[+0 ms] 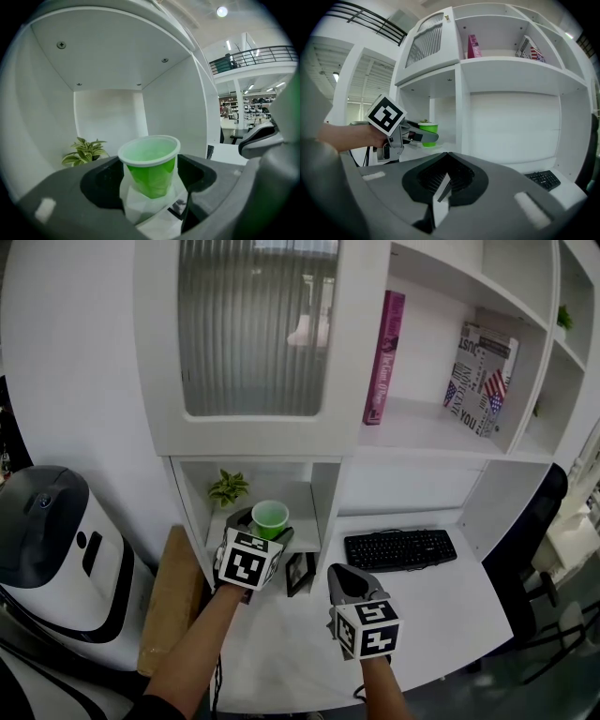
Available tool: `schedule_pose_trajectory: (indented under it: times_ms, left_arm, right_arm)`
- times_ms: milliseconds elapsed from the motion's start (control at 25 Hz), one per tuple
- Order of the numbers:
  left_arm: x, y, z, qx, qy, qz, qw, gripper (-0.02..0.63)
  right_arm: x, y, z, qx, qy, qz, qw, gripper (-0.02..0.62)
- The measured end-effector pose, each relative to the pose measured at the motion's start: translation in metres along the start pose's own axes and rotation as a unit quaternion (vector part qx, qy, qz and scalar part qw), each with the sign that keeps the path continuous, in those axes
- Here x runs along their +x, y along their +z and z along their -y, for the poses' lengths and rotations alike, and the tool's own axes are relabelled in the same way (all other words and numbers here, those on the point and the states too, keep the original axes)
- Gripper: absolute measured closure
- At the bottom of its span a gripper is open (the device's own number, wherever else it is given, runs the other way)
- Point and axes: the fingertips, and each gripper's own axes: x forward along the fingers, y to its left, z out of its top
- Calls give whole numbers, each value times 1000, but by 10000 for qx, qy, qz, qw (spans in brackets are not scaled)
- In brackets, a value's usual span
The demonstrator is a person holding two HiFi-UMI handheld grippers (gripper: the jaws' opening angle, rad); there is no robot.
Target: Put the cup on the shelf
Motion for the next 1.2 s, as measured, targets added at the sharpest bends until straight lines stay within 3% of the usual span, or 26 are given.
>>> schedule_pose_trajectory:
  times_ms: [560,800,1200]
  left_arm:
    - [-54,-11,-2,-400,223,211,9987,266]
    - [-83,-20,-10,-484,435,270,9975,311]
    - [-126,-28,-19,-590,661,478,9949,462]
  right_arm:
    - [-1,6,-9,-34,409,83,9991,570]
    - [0,10,-14,-138,567,116,9982,569]
    - [0,18,-15,-135,701,199,9973,570]
